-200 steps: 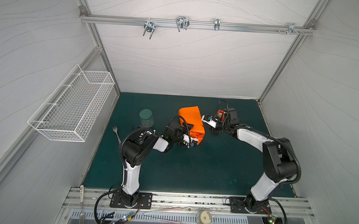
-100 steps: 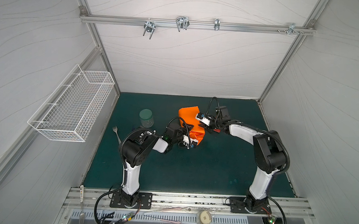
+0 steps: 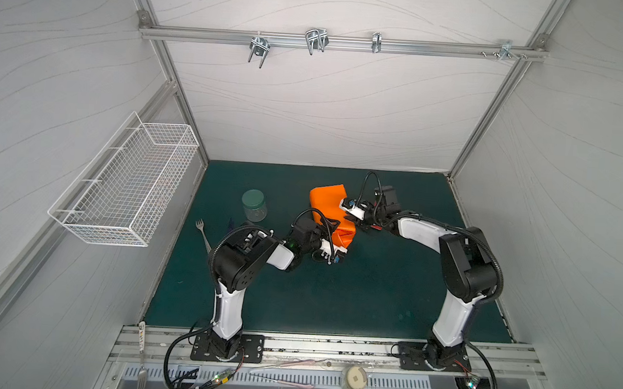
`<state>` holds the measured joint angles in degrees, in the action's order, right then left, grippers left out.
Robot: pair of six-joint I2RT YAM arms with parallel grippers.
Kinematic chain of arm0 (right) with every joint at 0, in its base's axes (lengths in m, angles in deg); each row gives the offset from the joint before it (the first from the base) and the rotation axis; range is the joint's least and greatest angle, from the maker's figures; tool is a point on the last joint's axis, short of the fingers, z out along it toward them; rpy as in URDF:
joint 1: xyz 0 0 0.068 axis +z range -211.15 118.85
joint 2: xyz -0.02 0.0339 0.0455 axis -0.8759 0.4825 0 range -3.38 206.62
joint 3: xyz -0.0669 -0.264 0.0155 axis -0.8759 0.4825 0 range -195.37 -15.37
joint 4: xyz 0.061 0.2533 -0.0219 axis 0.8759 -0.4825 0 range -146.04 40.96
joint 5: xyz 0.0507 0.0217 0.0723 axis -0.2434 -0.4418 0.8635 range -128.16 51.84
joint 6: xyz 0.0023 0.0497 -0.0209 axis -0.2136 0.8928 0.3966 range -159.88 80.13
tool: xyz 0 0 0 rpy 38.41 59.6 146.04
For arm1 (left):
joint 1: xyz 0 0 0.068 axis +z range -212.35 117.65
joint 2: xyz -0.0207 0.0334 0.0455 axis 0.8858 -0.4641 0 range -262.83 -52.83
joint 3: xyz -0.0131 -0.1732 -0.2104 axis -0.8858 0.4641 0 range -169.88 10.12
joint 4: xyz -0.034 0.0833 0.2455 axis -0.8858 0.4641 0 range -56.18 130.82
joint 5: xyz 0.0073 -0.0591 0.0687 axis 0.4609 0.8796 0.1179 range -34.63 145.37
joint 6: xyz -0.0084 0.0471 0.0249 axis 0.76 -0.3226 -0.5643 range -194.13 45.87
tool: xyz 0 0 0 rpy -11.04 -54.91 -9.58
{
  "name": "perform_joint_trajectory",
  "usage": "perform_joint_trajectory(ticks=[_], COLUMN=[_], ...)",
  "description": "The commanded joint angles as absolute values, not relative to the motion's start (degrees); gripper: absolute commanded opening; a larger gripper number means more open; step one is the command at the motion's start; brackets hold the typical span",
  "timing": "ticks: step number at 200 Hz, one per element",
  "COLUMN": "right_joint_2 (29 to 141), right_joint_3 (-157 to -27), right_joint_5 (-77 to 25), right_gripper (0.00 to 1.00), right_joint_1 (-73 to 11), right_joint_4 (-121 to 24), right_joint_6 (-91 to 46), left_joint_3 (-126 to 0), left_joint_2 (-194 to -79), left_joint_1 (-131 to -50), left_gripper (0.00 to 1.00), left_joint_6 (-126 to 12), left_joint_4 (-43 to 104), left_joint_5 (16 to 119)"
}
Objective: Wrap a gift box in wrapping paper
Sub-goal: Fold the wrapping paper for the gift box.
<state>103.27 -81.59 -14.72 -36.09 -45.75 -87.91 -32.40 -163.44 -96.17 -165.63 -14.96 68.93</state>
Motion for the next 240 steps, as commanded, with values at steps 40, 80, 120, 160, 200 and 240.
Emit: perform_joint_trajectory(ticks=[40, 80, 120, 160, 200, 240], right_joint_2=[105.2, 105.3, 105.3, 105.2, 105.3, 105.3], right_joint_3=[-78.5, -78.3, -78.3, -78.3, -78.2, -78.2], right_joint_5=[-17.3, -17.3, -17.1, -17.1, -17.3, -17.2], right_gripper=[0.21, 0.20, 0.19, 0.19, 0.19, 0.18], right_joint_1=[-35.9, -35.9, -35.9, -35.9, -35.9, -35.9], right_joint_4=[-53.0, -52.9, -53.0, -52.9, -52.9, -52.7], right_joint_6=[-89.4, -89.4, -89.3, -89.4, -89.5, -89.5], left_joint_3=[-33.7, -34.5, -35.4, -34.4, -34.7, -34.5], left_joint_2=[-165.4, -166.5, -167.0, -166.8, -167.1, -167.9], left_joint_1=[-98.2, -99.6, -100.9, -101.5, -102.7, -103.7], left_gripper=[0.99, 0.99, 0.99, 0.99, 0.99, 0.99], left_joint_6=[-170.2, -171.2, -169.6, -170.4, -169.3, -168.2], left_joint_4=[-16.9, -17.2, -16.2, -14.5, -13.8, -14.4], left_joint_5=[68.0, 67.4, 67.0, 69.6, 69.8, 69.5])
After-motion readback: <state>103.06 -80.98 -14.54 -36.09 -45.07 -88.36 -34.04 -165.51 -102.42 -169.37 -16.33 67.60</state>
